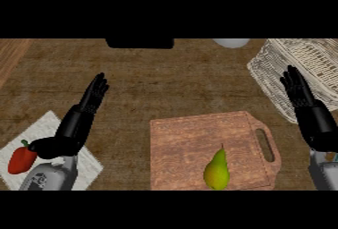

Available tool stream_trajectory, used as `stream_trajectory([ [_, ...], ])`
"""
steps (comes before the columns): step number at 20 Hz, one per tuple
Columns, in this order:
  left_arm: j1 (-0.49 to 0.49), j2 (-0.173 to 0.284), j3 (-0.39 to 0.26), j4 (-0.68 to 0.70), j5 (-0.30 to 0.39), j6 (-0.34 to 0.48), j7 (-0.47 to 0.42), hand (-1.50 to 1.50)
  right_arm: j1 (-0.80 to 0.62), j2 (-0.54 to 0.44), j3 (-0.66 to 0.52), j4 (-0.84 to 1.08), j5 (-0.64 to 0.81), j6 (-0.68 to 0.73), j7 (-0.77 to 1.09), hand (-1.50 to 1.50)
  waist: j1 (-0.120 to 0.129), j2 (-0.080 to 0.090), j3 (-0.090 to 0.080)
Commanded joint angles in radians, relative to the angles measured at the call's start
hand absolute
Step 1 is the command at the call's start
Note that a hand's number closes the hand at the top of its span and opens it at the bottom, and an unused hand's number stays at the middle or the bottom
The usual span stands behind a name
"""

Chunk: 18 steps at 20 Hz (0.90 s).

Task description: Pick the pear from the cutting board and place it in the basket

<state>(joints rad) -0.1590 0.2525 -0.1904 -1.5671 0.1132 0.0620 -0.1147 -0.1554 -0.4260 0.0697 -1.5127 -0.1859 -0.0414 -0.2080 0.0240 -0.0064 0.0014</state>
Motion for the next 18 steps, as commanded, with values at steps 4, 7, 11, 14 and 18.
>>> stream_trajectory([
  [4, 0.171, 0.019, 0.047, 0.162, 0.028, 0.03, 0.145, 0.0, -0.08, 0.202, -0.039, -0.008, -0.216, -0.021, 0.07, 1.5, 0.01, 0.014, 0.0],
  [7, 0.235, 0.028, 0.047, 0.268, 0.048, 0.021, 0.254, 0.0, -0.147, 0.206, 0.071, -0.048, -0.215, 0.094, 0.08, 1.5, 0.025, 0.017, -0.002],
  [11, 0.251, 0.05, 0.068, 0.238, 0.072, 0.011, 0.3, 0.0, -0.159, 0.419, 0.26, -0.058, -0.072, -0.172, 0.148, -1.5, 0.013, 0.005, -0.004],
  [14, 0.281, 0.046, 0.065, 0.236, 0.07, 0.016, 0.303, 0.0, -0.176, 0.402, 0.297, -0.094, 0.06, -0.328, 0.285, -1.5, -0.012, -0.003, -0.005],
  [18, 0.281, 0.052, 0.079, 0.222, 0.076, 0.027, 0.317, 0.0, -0.24, 0.191, 0.315, -0.055, 0.235, -0.329, 0.509, -1.5, -0.03, -0.01, -0.011],
])
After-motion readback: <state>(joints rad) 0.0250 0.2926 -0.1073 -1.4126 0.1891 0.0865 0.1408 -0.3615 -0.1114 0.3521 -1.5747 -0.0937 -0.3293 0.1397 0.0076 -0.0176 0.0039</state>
